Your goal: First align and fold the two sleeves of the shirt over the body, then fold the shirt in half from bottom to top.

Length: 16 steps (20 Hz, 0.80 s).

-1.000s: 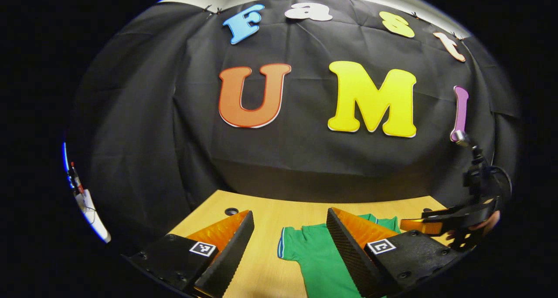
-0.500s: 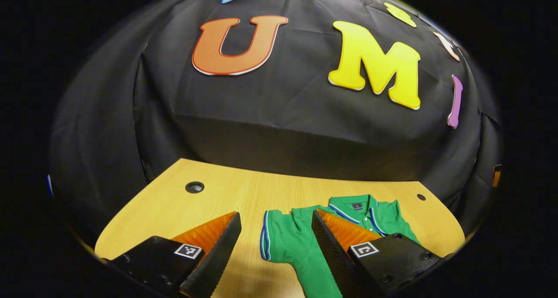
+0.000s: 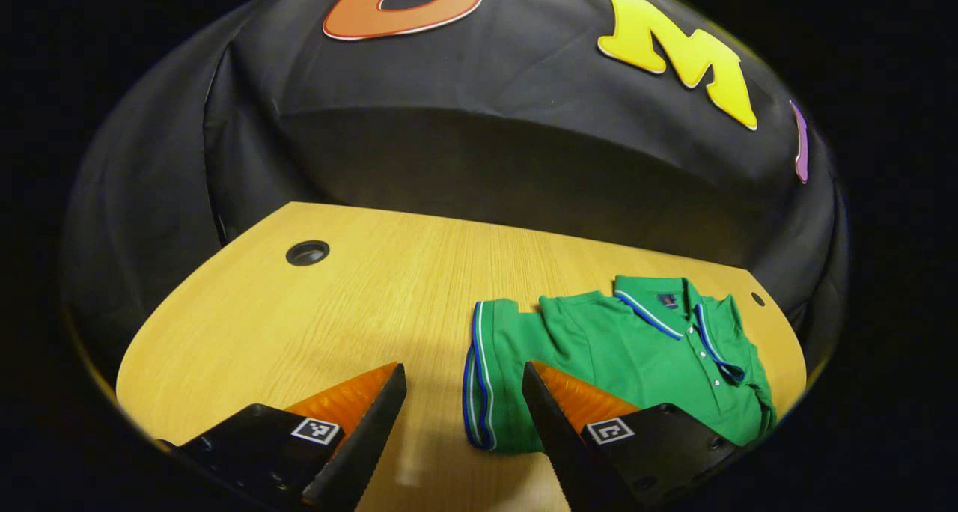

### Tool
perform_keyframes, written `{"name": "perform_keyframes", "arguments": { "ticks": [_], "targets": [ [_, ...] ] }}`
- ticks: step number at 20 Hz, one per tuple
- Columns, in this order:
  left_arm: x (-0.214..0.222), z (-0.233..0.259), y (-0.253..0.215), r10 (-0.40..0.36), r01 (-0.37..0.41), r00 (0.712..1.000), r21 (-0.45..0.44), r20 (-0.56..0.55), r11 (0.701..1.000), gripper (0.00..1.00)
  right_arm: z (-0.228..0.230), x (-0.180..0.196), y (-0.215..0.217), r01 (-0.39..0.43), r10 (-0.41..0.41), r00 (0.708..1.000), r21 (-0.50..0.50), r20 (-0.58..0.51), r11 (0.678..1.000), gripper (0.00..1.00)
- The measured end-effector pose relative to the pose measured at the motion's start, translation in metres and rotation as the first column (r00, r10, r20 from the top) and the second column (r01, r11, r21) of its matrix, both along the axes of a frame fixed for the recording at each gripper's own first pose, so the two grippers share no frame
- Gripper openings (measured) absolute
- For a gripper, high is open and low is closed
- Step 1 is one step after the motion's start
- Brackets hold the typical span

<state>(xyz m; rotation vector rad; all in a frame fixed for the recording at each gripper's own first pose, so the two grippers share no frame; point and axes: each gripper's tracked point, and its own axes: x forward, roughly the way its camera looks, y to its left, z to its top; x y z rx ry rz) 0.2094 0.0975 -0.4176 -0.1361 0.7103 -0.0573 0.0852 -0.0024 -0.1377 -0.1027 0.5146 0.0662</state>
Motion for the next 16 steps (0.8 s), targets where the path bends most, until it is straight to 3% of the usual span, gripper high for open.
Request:
{"name": "perform_keyframes", "arguments": {
  "ticks": [3, 7, 9, 10, 11, 12, 13, 14, 16],
  "targets": [
    [0.001, -0.014, -0.003, -0.012, 0.011, 0.999, -0.009, -0.031, 1.000, 1.00, 0.001, 0.002, 0.007, -0.010, 0.010, 1.000, -0.005, 0.000, 1.000, 0.96],
    [0.001, -0.018, 0.003, 0.007, -0.005, 0.999, 0.041, -0.044, 0.999, 0.90, -0.003, 0.006, 0.002, 0.026, -0.026, 1.000, 0.034, -0.012, 0.999, 0.95],
    [0.000, -0.018, 0.003, 0.027, -0.025, 0.998, 0.050, -0.048, 0.998, 0.75, -0.006, 0.007, 0.001, 0.033, -0.032, 0.999, 0.049, -0.016, 0.998, 0.95],
    [0.001, -0.018, -0.001, 0.018, -0.016, 0.998, 0.044, -0.052, 0.999, 0.83, -0.008, 0.009, -0.001, 0.033, -0.032, 0.999, 0.047, -0.016, 0.998, 0.95],
    [-0.003, -0.018, -0.004, 0.010, -0.008, 0.998, 0.037, -0.054, 0.999, 0.57, -0.009, 0.009, -0.002, 0.032, -0.032, 0.999, 0.046, -0.017, 0.998, 0.95],
    [-0.002, -0.017, -0.009, -0.003, 0.004, 0.999, 0.020, -0.051, 1.000, 0.41, -0.010, 0.009, -0.001, 0.031, -0.031, 0.999, 0.048, -0.019, 0.998, 0.95],
    [-0.001, -0.017, -0.011, -0.006, 0.006, 0.999, 0.005, -0.047, 1.000, 0.33, -0.010, 0.009, -0.001, 0.030, -0.029, 0.999, 0.049, -0.021, 0.998, 0.95],
    [0.002, -0.016, -0.018, -0.017, 0.016, 0.999, -0.030, -0.038, 0.999, 0.15, -0.010, 0.009, -0.002, 0.033, -0.031, 0.999, 0.049, -0.022, 0.998, 0.95],
    [0.001, -0.013, -0.026, -0.048, 0.046, 0.998, -0.052, -0.040, 0.998, 0.07, -0.009, 0.008, -0.007, 0.039, -0.038, 0.999, 0.050, -0.018, 0.998, 0.98]
  ]
}}
